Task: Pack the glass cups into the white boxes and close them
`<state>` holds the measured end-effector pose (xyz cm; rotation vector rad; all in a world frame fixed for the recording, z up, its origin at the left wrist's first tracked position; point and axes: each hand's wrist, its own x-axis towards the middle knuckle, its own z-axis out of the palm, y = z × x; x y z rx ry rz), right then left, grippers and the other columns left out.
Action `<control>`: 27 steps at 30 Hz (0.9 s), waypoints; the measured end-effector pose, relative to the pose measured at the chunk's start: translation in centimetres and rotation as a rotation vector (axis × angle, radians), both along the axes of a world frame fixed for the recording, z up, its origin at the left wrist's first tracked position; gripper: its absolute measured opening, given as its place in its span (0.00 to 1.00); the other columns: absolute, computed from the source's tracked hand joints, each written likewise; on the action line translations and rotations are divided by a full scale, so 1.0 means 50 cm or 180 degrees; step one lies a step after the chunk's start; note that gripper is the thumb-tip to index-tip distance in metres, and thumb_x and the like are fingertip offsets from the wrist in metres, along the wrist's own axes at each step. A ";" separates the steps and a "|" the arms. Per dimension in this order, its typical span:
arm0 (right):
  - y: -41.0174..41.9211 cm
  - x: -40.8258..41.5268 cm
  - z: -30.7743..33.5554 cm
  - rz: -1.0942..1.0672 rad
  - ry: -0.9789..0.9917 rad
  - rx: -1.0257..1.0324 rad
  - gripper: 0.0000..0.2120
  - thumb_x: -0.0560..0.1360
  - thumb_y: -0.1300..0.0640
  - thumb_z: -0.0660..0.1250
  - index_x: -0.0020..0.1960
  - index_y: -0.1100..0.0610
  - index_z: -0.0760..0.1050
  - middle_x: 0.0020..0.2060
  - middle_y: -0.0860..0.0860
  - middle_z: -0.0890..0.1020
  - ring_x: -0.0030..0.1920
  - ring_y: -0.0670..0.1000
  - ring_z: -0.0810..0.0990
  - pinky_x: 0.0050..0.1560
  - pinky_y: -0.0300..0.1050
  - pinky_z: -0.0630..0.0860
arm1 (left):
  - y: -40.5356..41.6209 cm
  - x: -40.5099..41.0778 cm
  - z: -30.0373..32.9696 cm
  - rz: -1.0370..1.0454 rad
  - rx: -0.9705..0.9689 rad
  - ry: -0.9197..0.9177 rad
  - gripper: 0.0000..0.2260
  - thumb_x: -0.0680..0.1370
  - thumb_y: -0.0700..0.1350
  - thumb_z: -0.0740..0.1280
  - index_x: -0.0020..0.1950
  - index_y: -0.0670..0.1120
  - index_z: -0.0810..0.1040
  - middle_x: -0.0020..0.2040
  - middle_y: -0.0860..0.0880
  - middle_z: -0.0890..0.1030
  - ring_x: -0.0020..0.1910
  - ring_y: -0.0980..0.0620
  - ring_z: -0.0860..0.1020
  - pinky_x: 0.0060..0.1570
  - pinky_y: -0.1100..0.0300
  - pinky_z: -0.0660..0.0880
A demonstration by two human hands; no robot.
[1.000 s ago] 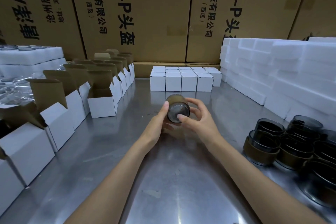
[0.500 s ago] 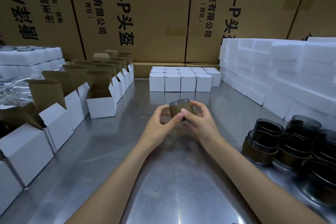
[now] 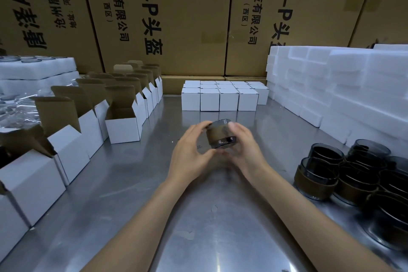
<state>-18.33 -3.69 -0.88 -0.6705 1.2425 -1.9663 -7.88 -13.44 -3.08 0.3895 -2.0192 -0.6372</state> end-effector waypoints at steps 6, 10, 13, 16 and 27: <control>0.008 -0.011 0.001 0.0797 -0.0665 0.0293 0.20 0.79 0.42 0.57 0.58 0.56 0.75 0.38 0.52 0.82 0.33 0.47 0.81 0.38 0.41 0.77 | 0.000 -0.004 -0.001 -0.0075 0.0275 0.0069 0.28 0.68 0.43 0.77 0.66 0.50 0.73 0.61 0.57 0.78 0.61 0.60 0.74 0.61 0.70 0.68; 0.004 -0.009 -0.004 0.0490 -0.0347 0.0022 0.14 0.76 0.52 0.65 0.58 0.59 0.76 0.43 0.54 0.82 0.38 0.48 0.82 0.35 0.37 0.77 | 0.007 -0.002 -0.001 -0.0122 0.0263 -0.0180 0.37 0.68 0.50 0.77 0.74 0.53 0.64 0.69 0.57 0.71 0.69 0.62 0.66 0.66 0.67 0.63; 0.002 -0.007 -0.005 0.0383 -0.0045 -0.0157 0.13 0.74 0.59 0.68 0.57 0.60 0.77 0.45 0.53 0.83 0.41 0.48 0.83 0.33 0.36 0.75 | 0.012 0.001 0.001 -0.0018 -0.0159 -0.0258 0.40 0.68 0.53 0.77 0.76 0.52 0.61 0.72 0.53 0.68 0.71 0.57 0.65 0.68 0.61 0.64; 0.002 -0.006 -0.006 0.0263 0.0172 -0.0241 0.16 0.71 0.61 0.71 0.58 0.63 0.76 0.46 0.54 0.82 0.42 0.48 0.83 0.35 0.37 0.76 | 0.017 0.001 0.009 0.0166 -0.0653 -0.0180 0.36 0.69 0.51 0.76 0.74 0.50 0.65 0.70 0.52 0.70 0.69 0.54 0.68 0.67 0.57 0.67; 0.016 -0.018 0.000 0.1231 -0.0908 0.0109 0.28 0.72 0.43 0.63 0.64 0.62 0.75 0.51 0.58 0.80 0.48 0.54 0.79 0.53 0.46 0.74 | 0.006 0.005 0.010 0.0047 0.0293 0.0241 0.26 0.68 0.47 0.77 0.64 0.50 0.74 0.59 0.56 0.79 0.61 0.59 0.75 0.62 0.55 0.72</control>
